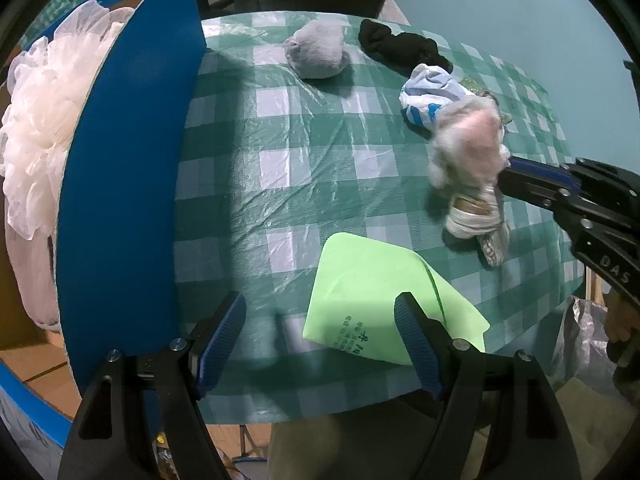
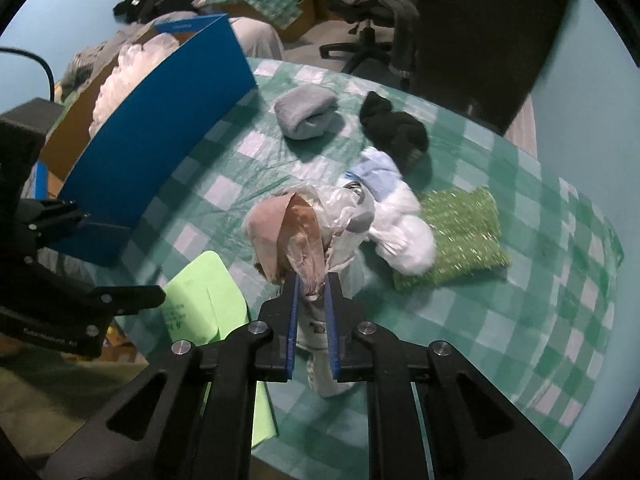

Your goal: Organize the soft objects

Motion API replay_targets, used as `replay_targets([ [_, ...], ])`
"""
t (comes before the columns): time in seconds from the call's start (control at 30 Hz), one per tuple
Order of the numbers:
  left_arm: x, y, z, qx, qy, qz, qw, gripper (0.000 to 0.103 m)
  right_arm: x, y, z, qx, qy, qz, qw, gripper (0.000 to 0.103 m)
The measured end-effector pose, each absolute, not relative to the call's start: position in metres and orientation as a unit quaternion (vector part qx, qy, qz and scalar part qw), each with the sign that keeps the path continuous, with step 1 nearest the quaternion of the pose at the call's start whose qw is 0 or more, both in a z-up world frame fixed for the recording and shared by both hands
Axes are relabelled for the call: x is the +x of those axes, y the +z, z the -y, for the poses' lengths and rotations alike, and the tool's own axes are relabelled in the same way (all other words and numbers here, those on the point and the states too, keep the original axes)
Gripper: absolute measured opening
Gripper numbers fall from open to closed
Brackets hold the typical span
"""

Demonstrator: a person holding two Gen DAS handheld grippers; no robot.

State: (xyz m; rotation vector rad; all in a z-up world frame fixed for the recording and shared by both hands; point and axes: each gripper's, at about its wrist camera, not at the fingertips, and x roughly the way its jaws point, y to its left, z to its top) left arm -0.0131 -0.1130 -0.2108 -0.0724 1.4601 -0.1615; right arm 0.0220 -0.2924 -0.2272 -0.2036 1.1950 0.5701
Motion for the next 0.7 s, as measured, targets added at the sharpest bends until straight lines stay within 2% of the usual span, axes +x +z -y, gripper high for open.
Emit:
replay_targets([
  [0.47,-0.011,-0.218,0.142,-0.026,-0.124,-0.677,0.725,0.081,-0.001,-0.221,0.358,-0.007,0.209,-0.577,0.790,0.013],
  [0.5,-0.012,-0.220,0.147,-0.022,-0.128,-0.679,0.722,0.081,-0.002,-0.222,0.362,-0.002,0.205,-0.580,0.789,0.014],
  [0.6,-0.013,-0.226,0.157,-0.012,-0.138,-0.687,0.714,0.086,-0.004,-0.225,0.366,0.005,0.199,-0.583,0.787,0.033],
  [0.67,-0.014,-0.230,0.167,-0.003,-0.145,-0.691,0.708,0.086,-0.006,-0.227,0.368,0.011,0.196,-0.585,0.787,0.039],
  [0.7,-0.015,-0.232,0.172,0.001,-0.146,-0.693,0.706,0.086,-0.006,-0.228,0.369,0.011,0.196,-0.586,0.787,0.046],
])
